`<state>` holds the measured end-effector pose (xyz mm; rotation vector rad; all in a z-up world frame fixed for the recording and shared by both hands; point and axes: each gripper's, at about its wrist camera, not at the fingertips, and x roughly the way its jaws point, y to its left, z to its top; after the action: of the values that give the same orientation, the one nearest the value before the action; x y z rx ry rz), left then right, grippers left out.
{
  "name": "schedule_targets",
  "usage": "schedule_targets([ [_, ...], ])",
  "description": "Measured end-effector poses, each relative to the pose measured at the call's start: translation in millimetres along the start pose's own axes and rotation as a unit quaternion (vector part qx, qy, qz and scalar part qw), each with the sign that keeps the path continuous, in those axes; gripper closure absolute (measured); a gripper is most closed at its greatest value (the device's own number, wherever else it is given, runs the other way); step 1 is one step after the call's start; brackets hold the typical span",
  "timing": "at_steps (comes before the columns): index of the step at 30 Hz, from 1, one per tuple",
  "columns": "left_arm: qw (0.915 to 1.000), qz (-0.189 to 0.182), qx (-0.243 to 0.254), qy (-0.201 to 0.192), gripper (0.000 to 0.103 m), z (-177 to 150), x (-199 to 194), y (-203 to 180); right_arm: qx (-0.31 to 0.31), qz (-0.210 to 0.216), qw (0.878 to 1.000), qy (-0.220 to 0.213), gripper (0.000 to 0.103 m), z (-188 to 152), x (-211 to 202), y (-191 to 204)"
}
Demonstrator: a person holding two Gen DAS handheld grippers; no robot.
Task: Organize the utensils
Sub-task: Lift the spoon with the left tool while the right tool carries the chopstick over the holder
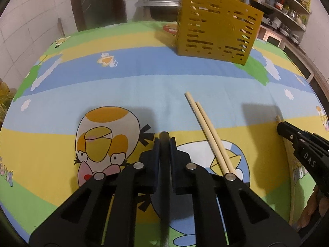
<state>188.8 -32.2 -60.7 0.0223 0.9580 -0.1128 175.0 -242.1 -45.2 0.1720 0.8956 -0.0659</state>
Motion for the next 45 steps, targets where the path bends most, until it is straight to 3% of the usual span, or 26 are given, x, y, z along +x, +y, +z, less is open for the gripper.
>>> schedule_targets([
  [3, 0.9996, -0.006, -0.008, -0.026, 0.095, 1.7, -12.4, 3.7, 0.002, 0.008, 0.999, -0.041, 0.097, 1.4, -19.6, 0.9],
  [8, 0.9939, -0.012, -0.017, -0.109, 0.095, 5.8, -56.6, 6.2, 0.014, 0.038, 0.991, -0.127, 0.097, 5.6, -61.8, -1.6],
  [13, 0.9813, -0.002, -0.016, -0.192, 0.095, 3.5, -98.0, 5.2, 0.007, 0.038, 0.975, -0.220, 0.097, 5.6, -105.7, 3.5],
  [18, 0.9712, -0.001, -0.017, -0.238, 0.095, -9.6, -116.3, 6.6, 0.003, 0.037, 0.961, -0.275, 0.097, -1.1, -128.4, 6.7],
  [33, 0.9621, -0.016, -0.012, -0.272, 0.095, -14.9, -139.2, 10.0, 0.003, 0.045, 0.944, -0.327, 0.097, -9.6, -151.6, -0.1],
  [40, 0.9582, -0.028, -0.013, -0.285, 0.095, 13.3, -147.0, 10.6, -0.007, 0.047, 0.933, -0.356, 0.097, 22.3, -161.6, 3.2],
  [45, 0.9506, -0.030, -0.004, -0.309, 0.095, 46.1, -159.0, 6.4, -0.012, 0.050, 0.925, -0.377, 0.097, 56.6, -166.9, 7.9],
])
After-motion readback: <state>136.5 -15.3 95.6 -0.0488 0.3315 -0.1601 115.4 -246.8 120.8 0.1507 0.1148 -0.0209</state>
